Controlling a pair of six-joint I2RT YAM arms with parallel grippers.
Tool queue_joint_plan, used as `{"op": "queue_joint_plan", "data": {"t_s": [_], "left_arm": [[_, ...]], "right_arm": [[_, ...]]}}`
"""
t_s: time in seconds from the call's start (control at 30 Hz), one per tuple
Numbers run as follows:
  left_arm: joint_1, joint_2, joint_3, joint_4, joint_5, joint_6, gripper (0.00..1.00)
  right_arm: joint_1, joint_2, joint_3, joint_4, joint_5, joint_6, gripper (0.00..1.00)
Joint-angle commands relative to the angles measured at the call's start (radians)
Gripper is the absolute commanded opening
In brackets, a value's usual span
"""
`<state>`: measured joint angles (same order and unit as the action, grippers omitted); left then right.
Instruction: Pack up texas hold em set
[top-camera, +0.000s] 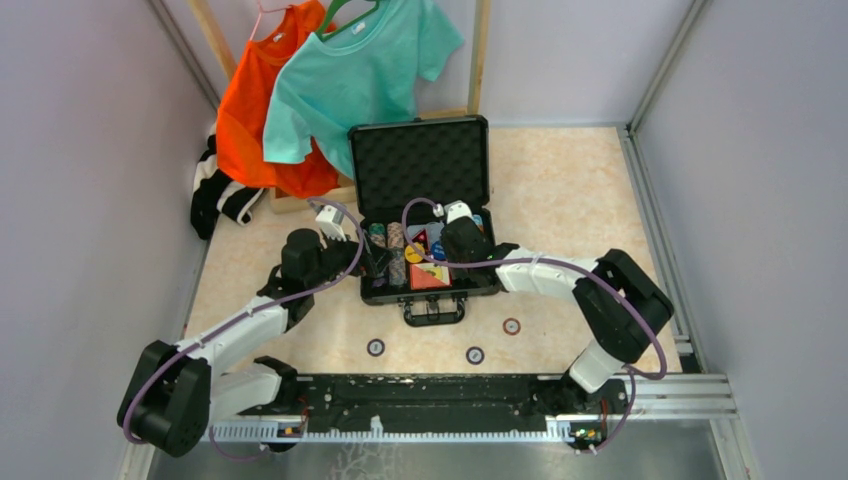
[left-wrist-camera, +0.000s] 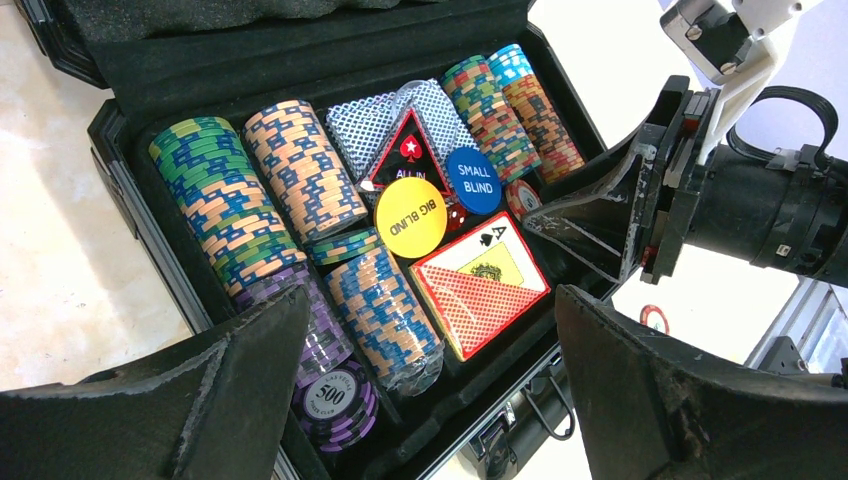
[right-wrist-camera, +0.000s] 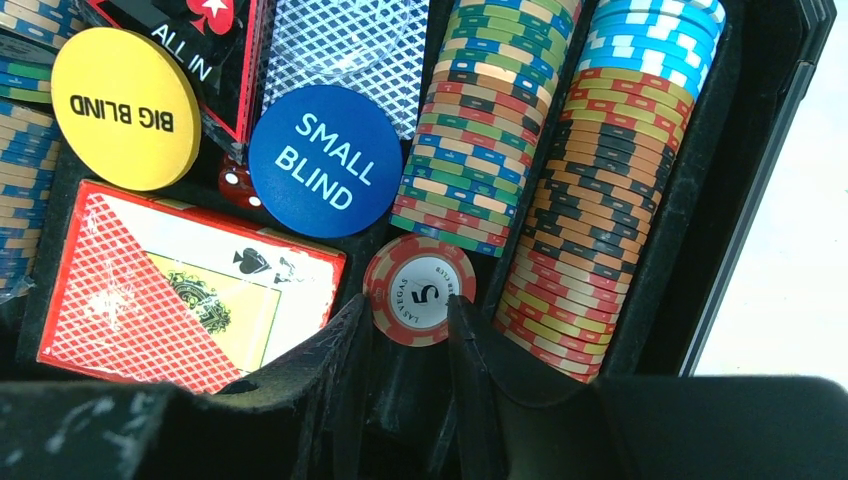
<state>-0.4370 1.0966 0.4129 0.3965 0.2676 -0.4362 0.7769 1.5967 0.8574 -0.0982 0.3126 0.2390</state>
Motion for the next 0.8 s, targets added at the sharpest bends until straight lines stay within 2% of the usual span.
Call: {"op": "queue_joint_plan", "data": {"t_s": [0.0,0.4,0.77], "left_arm": [[-0.006,-0.004,0.009,-0.004,0.006,0.005,0.97],[-0.006,-0.006,0.008,-0.002,0.010,0.003,0.97],[-0.006,-0.004,0.010,-0.004,0.007,0.004,0.97]], "right_arm": [[-0.015,-0.043,0.014,-0.041,0.074,-0.006,0.33],[-0.030,-0.080,0.021,-0.053,0.085,-0.005,0.33],[-0.017,-0.067,0.018,-0.029,0.009,-0.053,0.34]]}}
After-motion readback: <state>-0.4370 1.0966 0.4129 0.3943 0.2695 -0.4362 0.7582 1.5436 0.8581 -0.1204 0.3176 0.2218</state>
